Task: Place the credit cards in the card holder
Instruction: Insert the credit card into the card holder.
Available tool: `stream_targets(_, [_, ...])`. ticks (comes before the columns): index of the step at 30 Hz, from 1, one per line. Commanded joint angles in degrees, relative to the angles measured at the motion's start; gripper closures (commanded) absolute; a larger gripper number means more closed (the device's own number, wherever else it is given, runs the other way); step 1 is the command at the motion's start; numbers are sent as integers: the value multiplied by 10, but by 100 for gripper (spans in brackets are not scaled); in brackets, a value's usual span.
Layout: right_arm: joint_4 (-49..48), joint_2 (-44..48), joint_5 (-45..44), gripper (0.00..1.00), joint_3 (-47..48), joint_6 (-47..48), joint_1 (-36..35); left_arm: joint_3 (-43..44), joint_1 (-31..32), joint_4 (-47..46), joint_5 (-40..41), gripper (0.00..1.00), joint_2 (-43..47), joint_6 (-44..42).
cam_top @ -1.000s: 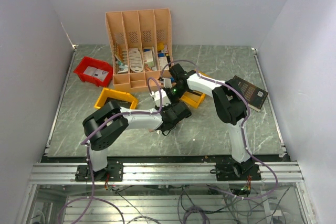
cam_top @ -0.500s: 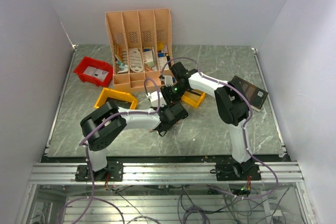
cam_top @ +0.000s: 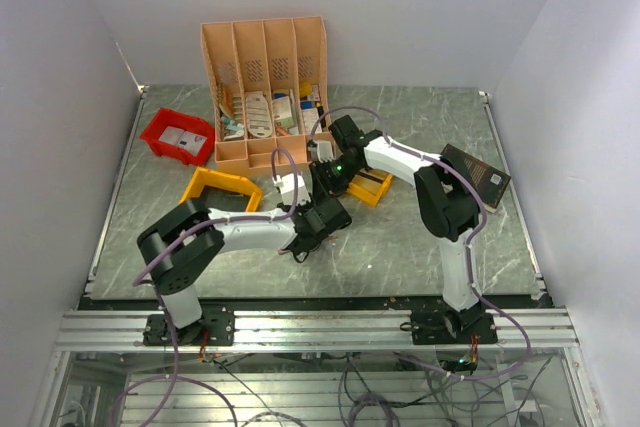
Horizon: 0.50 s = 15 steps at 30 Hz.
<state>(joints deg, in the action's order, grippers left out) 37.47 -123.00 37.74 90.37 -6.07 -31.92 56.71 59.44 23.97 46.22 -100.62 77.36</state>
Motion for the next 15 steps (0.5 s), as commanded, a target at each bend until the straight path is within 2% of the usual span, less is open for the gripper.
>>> stream_targets(1, [-16, 42, 16, 68, -15, 24, 3, -14, -4, -28, 13, 48, 60, -103])
stream_targets(3, [-25, 50, 23, 69, -25, 27, 3, -23, -4, -51, -12, 50, 78, -137])
stream_targets(5, [-33, 55, 31, 70, -33, 29, 2, -32, -4, -55, -27, 56, 93, -143])
stream_targets(6, [-35, 55, 33, 70, -35, 30, 2, -37, -5, -52, -30, 64, 100, -138])
stream_targets(8, [-36, 53, 35, 71, -36, 29, 2, -43, -10, -32, -32, 87, 106, -113])
stream_targets(9, [-35, 52, 36, 71, -36, 31, 3, -43, -18, -18, -39, 92, 107, -102])
stream_targets(15, [-36, 47, 35, 72, -37, 30, 2, -34, -56, 3, -68, 93, 84, -100])
